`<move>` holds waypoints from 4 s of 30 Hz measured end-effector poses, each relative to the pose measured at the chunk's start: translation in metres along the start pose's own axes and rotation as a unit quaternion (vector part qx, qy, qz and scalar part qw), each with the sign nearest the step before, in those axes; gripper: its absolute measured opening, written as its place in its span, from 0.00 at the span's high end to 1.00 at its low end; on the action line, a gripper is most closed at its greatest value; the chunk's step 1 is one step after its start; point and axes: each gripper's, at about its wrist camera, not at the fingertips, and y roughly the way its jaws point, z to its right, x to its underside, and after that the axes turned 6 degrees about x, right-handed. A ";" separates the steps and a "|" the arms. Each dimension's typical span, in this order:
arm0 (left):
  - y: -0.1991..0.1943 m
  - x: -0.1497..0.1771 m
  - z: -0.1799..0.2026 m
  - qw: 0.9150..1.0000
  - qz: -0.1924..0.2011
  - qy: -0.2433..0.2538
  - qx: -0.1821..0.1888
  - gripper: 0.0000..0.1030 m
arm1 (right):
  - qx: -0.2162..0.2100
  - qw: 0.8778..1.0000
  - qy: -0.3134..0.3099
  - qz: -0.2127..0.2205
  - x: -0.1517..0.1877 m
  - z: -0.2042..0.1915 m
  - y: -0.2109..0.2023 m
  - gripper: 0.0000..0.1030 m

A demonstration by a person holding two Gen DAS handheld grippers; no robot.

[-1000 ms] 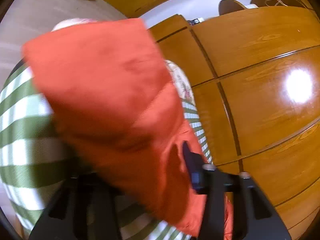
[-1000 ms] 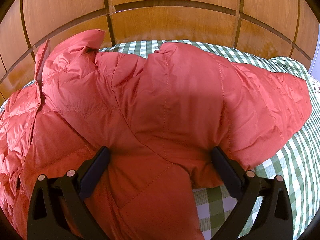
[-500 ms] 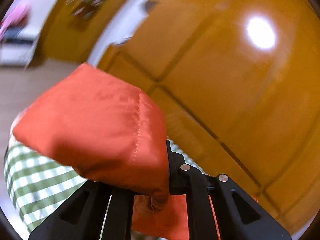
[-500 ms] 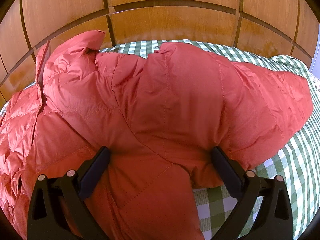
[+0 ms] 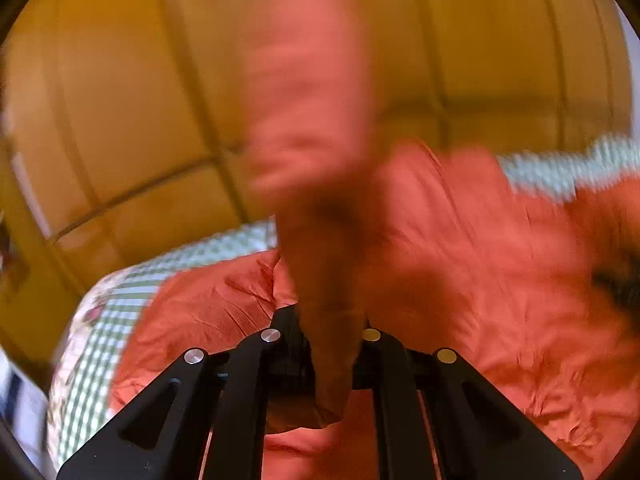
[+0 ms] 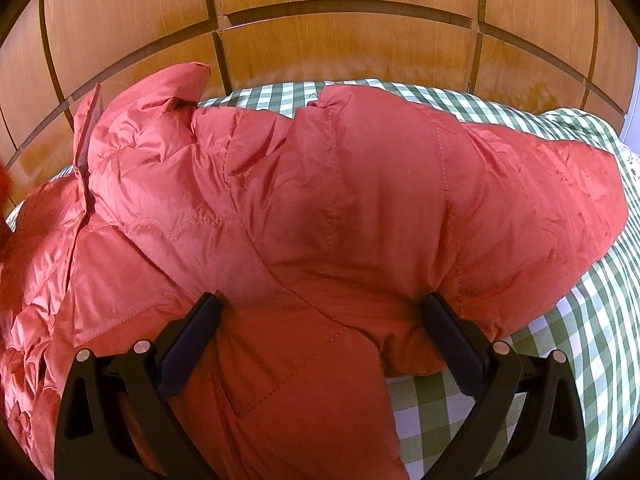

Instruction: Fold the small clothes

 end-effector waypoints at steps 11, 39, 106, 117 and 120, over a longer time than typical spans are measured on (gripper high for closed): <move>0.045 0.028 0.086 0.983 -0.047 0.173 -0.038 0.47 | -0.002 1.000 0.002 0.000 0.001 -0.001 0.000 0.02; 0.000 0.074 -0.040 0.994 0.014 -0.105 -0.040 0.19 | -0.195 0.978 -0.073 0.020 -0.027 -0.114 -0.069 0.05; 0.026 0.085 -0.060 0.986 -0.037 -0.155 -0.050 0.04 | -0.133 0.836 0.529 0.059 0.007 0.317 0.026 0.84; 0.025 0.084 -0.062 0.985 -0.035 -0.160 -0.048 0.04 | -0.161 0.921 0.327 0.139 -0.053 0.185 -0.064 0.84; 0.024 0.084 -0.062 0.985 -0.035 -0.161 -0.047 0.04 | -0.170 0.941 0.250 0.154 -0.065 0.129 -0.086 0.84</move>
